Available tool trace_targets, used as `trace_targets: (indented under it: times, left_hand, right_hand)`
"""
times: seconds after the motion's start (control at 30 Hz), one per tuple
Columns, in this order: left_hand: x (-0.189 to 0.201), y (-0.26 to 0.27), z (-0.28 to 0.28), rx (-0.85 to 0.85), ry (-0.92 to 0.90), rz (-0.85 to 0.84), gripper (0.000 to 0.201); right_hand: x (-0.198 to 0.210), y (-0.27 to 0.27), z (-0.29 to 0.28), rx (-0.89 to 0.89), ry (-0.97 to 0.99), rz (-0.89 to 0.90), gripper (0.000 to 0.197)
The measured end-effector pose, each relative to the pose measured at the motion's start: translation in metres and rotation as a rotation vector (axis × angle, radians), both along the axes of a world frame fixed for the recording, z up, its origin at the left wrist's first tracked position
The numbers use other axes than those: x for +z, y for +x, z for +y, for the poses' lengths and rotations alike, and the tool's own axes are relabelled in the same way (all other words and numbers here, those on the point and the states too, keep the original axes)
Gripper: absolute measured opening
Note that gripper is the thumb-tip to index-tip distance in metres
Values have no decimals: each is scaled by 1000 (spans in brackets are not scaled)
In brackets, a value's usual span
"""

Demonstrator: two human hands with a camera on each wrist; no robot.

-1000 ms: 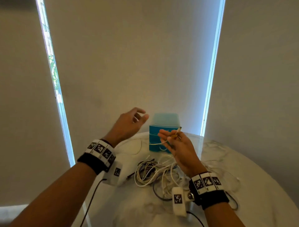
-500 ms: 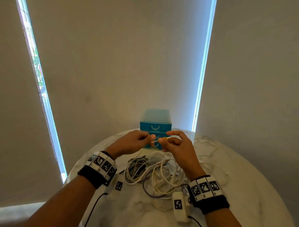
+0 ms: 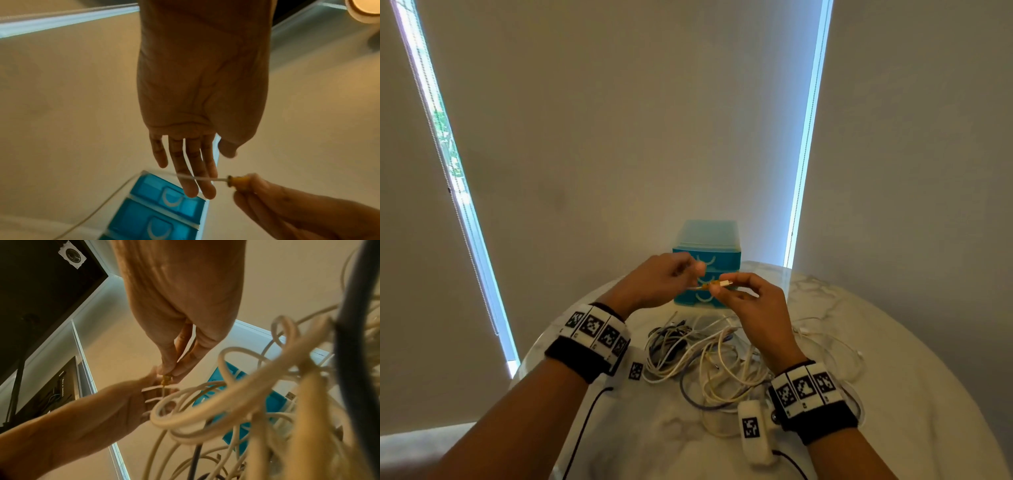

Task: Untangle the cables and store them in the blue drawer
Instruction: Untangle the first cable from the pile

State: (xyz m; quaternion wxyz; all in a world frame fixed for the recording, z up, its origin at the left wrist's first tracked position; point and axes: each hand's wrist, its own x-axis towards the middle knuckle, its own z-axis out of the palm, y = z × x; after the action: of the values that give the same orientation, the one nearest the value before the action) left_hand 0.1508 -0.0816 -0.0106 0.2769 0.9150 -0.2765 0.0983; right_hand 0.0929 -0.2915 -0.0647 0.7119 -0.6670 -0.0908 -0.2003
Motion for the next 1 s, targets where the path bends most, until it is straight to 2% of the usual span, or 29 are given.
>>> trace_targets:
  times: [0.1,0.17,0.27,0.37,0.47,0.6,0.7,0.77,0.87,0.93,1.0]
  left_hand:
    - [-8,-9,-31,-127,-150,139,64]
    - [-18,-12,-43,-172,-222,242,62]
    - [-35,-7,-41,-97,-351,255,56]
    - [-53,3,-33,-10,-664,348,57]
    - [-63,7,-29,-30,-985,533,57]
    - [-71,0,-24,-46,-983,565,56]
    - [-71,-7,-20,-49,-972,529,57]
    - [-70,-11,-19,-55,-978,523,56]
    - [-71,-17,-20,-84,-905,475,56]
    - [-74,-16,-19,-77,-834,434,40]
    - [-76,-16,-17,-86,-778,447,29]
  right_hand:
    - [-2,2,-4,-62,-54,-18,16]
    - [-3,2,-8,-78,-77,-27,19]
    - [-4,3,-15,-20,-17,16,23]
    - [-7,7,-28,-77,-115,63,18]
    - [-18,10,-41,-57,-371,146,9]
    - [-29,19,-54,-116,-474,227,12]
    - [-32,17,-48,-21,-521,318,14]
    - [-35,16,-42,-69,-436,235,10]
    - [-28,15,-38,-307,-220,-36,9]
    - [-22,12,-36,-352,-136,-105,8]
    - [-21,9,-35,-316,-72,-106,9]
